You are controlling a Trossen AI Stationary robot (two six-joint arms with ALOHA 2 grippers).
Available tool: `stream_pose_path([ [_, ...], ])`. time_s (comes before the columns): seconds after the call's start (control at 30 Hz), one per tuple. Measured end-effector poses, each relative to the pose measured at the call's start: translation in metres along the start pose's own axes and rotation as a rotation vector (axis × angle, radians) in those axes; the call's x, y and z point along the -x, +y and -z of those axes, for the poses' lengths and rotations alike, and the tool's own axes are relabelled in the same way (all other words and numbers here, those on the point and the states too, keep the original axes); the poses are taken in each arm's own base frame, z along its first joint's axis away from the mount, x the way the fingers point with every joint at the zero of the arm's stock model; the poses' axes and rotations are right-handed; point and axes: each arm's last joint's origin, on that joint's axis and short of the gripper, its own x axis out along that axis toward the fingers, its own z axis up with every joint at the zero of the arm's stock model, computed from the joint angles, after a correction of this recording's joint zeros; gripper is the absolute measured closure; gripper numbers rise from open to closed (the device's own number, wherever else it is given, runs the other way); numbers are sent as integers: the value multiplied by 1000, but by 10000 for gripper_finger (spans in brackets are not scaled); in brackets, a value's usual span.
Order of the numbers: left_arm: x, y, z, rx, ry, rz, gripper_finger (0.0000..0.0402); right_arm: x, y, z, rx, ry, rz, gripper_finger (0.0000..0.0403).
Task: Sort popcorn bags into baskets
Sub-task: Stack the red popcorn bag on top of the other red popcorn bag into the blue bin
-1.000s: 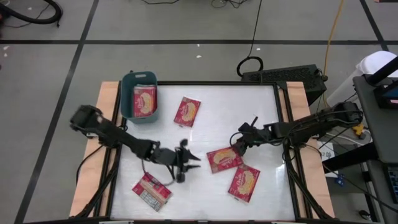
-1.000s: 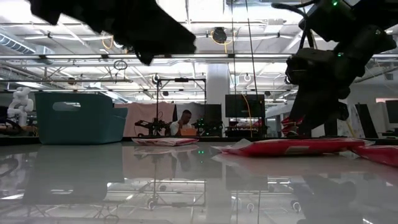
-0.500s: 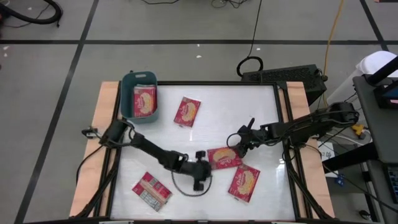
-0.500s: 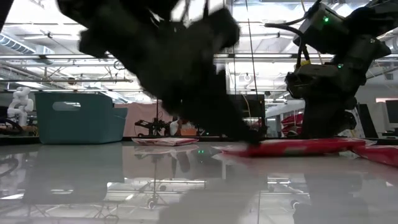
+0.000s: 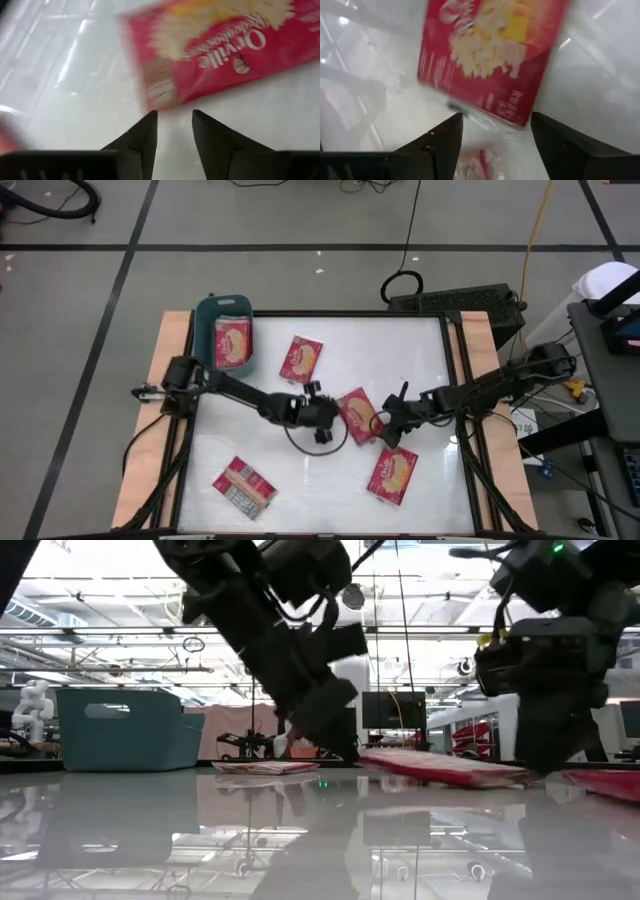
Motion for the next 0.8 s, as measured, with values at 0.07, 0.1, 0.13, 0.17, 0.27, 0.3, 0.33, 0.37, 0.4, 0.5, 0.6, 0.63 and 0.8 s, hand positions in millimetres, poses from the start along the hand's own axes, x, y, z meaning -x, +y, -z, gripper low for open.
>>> stream_pose_path([
  [0.07, 12, 11, -8, 3, -8, -9, 275, 0, 3, 1, 0, -20, -20, 175],
  [0.1, 18, 13, -12, 8, -32, -5, 275, 1, 5, 0, 1, -37, -32, 175],
  [0.13, 25, 16, -18, 12, -54, -1, 275, 2, 6, 0, 2, -53, -34, 175],
  [0.17, 33, 19, -20, 8, -64, 4, 275, 2, 6, -1, 2, -75, -28, 175],
  [0.27, 49, 24, -28, 30, -101, 25, 275, 3, 5, -4, 0, -131, 2, 175],
  [0.3, 54, 26, -27, 48, -86, 27, 275, 3, 4, -5, -4, -154, 11, 175],
  [0.33, 56, 26, -27, 76, -81, 27, 275, 3, 4, -7, -9, -180, 15, 175],
  [0.37, 56, 26, -28, 109, -86, 30, 275, 4, 4, -9, -17, -205, 27, 175],
  [0.4, 55, 26, -27, 128, -73, 32, 275, 4, 2, -10, -23, -222, 40, 175],
  [0.5, 51, 21, -19, 148, -8, 88, 275, 5, 2, -17, -28, -271, 33, 174],
  [0.6, 41, 9, -13, 135, 18, 144, 275, 5, -2, -23, -50, -276, 31, 167],
  [0.63, 36, 6, -9, 124, 31, 144, 275, 6, -3, -25, -55, -270, 32, 163],
  [0.8, 8, -7, -12, 134, -77, 195, 275, 3, -13, -35, -97, -267, 68, 151],
])
